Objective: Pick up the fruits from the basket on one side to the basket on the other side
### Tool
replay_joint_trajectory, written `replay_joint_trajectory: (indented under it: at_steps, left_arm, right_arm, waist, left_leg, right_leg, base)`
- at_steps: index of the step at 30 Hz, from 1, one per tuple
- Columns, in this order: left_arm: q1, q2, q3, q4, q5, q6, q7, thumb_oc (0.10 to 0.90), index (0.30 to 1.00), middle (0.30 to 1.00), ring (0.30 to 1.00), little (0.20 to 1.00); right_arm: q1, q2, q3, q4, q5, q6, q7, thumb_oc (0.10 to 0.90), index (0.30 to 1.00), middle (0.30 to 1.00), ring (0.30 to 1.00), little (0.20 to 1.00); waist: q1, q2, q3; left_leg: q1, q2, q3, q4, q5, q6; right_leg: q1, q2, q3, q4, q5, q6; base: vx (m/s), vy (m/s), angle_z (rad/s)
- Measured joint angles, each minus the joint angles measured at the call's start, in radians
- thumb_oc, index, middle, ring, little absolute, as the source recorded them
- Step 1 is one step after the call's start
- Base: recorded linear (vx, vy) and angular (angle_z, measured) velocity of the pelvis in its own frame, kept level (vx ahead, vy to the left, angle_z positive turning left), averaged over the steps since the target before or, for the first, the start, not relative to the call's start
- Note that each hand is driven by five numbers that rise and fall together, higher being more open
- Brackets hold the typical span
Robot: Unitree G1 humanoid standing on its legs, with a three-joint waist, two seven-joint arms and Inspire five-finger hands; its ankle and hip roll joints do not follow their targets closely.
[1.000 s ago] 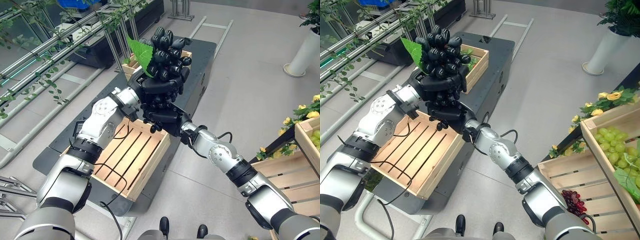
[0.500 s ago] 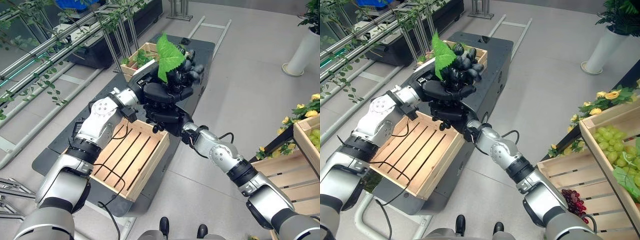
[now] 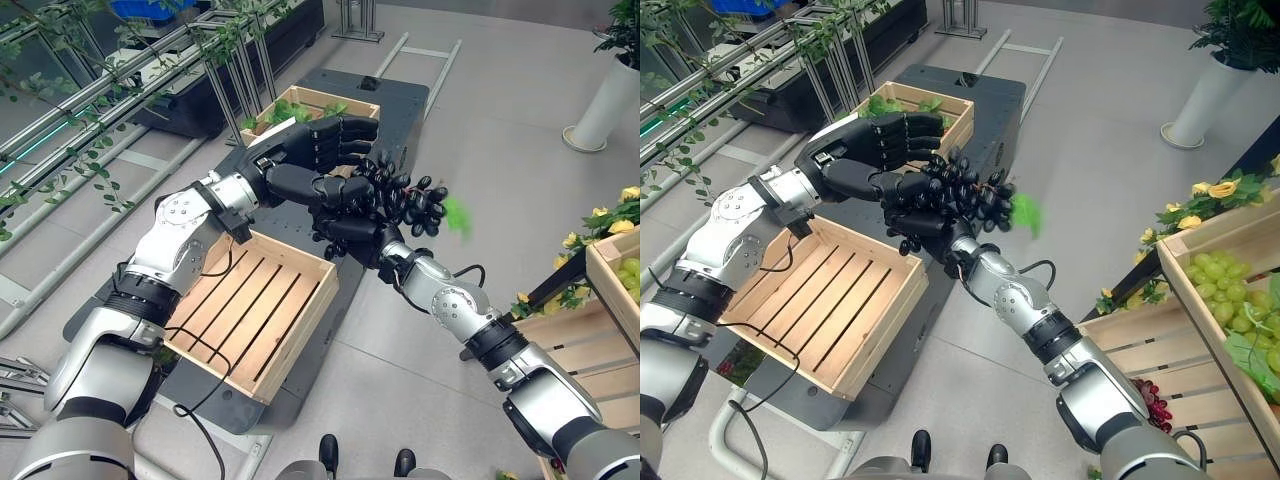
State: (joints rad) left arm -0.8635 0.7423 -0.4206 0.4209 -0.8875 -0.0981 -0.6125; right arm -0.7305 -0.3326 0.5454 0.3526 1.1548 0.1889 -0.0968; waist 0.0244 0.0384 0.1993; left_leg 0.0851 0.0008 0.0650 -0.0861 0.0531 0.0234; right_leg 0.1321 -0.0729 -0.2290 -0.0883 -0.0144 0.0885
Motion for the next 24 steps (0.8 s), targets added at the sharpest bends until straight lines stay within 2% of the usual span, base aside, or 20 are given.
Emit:
replay_joint_trajectory:
  at_steps: [4, 11, 14, 18, 20, 22, 24]
  left_arm:
    - [0.0, -0.018, 0.023, -0.073, -0.079, 0.003, -0.017, 0.8, 0.9, 0.9, 0.9, 0.9]
    - [0.0, -0.031, 0.048, -0.106, -0.107, 0.003, 0.016, 0.8, 0.9, 0.9, 0.9, 0.9]
    - [0.004, -0.048, 0.064, -0.1, -0.106, -0.011, 0.101, 0.8, 0.9, 0.9, 0.9, 0.9]
    - [0.053, -0.117, 0.162, -0.062, -0.083, -0.098, 0.234, 0.8, 0.9, 0.9, 0.9, 0.9]
    - [0.124, -0.145, 0.206, -0.055, -0.004, -0.142, 0.315, 0.8, 0.9, 0.9, 0.9, 0.9]
    - [0.187, -0.148, 0.206, -0.054, 0.072, -0.169, 0.359, 0.8, 0.9, 0.9, 0.9, 0.9]
    - [0.255, -0.16, 0.207, -0.054, 0.137, -0.175, 0.398, 0.8, 0.9, 0.9, 0.9, 0.9]
  right_arm:
    - [0.014, -0.001, -0.008, 0.004, -0.01, 0.0, 0.0, 0.4, 0.3, 0.3, 0.3, 0.3]
    - [0.014, -0.002, -0.029, 0.023, -0.013, 0.0, 0.0, 0.4, 0.3, 0.3, 0.3, 0.3]
    - [0.021, 0.0, -0.031, 0.041, -0.022, 0.0, 0.0, 0.4, 0.3, 0.3, 0.3, 0.3]
    - [0.049, 0.011, -0.032, 0.041, -0.049, 0.0, 0.0, 0.4, 0.3, 0.3, 0.3, 0.3]
    - [0.082, 0.028, -0.032, 0.041, -0.052, 0.0, 0.0, 0.4, 0.3, 0.3, 0.3, 0.3]
    - [0.12, 0.031, -0.036, 0.037, -0.067, 0.0, 0.0, 0.4, 0.3, 0.3, 0.3, 0.3]
    - [0.168, 0.033, -0.039, 0.034, -0.089, 0.0, 0.002, 0.4, 0.3, 0.3, 0.3, 0.3]
  waist:
    - [0.004, 0.0, 0.0]
    - [0.003, 0.0, 0.0]
    - [0.007, 0.0, 0.0]
    - [0.004, 0.003, -0.002]
    - [0.003, 0.01, -0.008]
    - [0.004, 0.011, -0.011]
    - [0.003, 0.011, -0.012]
  left_leg:
    - [0.001, 0.0, 0.0, -0.001, 0.0, 0.0]
    - [0.005, 0.0, -0.001, -0.001, 0.0, 0.0]
    - [0.007, 0.0, -0.002, -0.001, 0.0, 0.0]
    - [0.007, 0.0, -0.002, -0.001, 0.0, 0.0]
    - [0.007, -0.001, -0.002, -0.002, 0.0, 0.0]
    - [0.007, -0.001, -0.002, -0.002, 0.0, 0.0]
    - [0.007, -0.001, -0.002, -0.002, 0.0, 0.0]
  right_leg:
    - [0.0, 0.0, 0.0, 0.0, 0.0, 0.0]
    - [0.004, 0.001, 0.002, 0.0, 0.0, 0.0]
    - [0.005, 0.001, 0.002, 0.0, 0.0, 0.0]
    - [0.005, 0.001, 0.004, 0.0, 0.0, 0.0]
    - [0.004, 0.001, 0.005, 0.0, 0.0, 0.0]
    - [0.003, 0.001, 0.006, 0.0, 0.0, 0.0]
    - [0.002, 0.001, 0.008, 0.0, 0.0, 0.0]
  base:
    - [0.0, 0.0, 0.0]
    - [0.0, 0.0, 0.0]
    - [0.0, 0.0, 0.0]
    - [0.0, 0.0, 0.0]
    - [0.0, 0.0, 0.0]
    - [0.0, 0.0, 0.0]
    - [0.0, 0.0, 0.0]
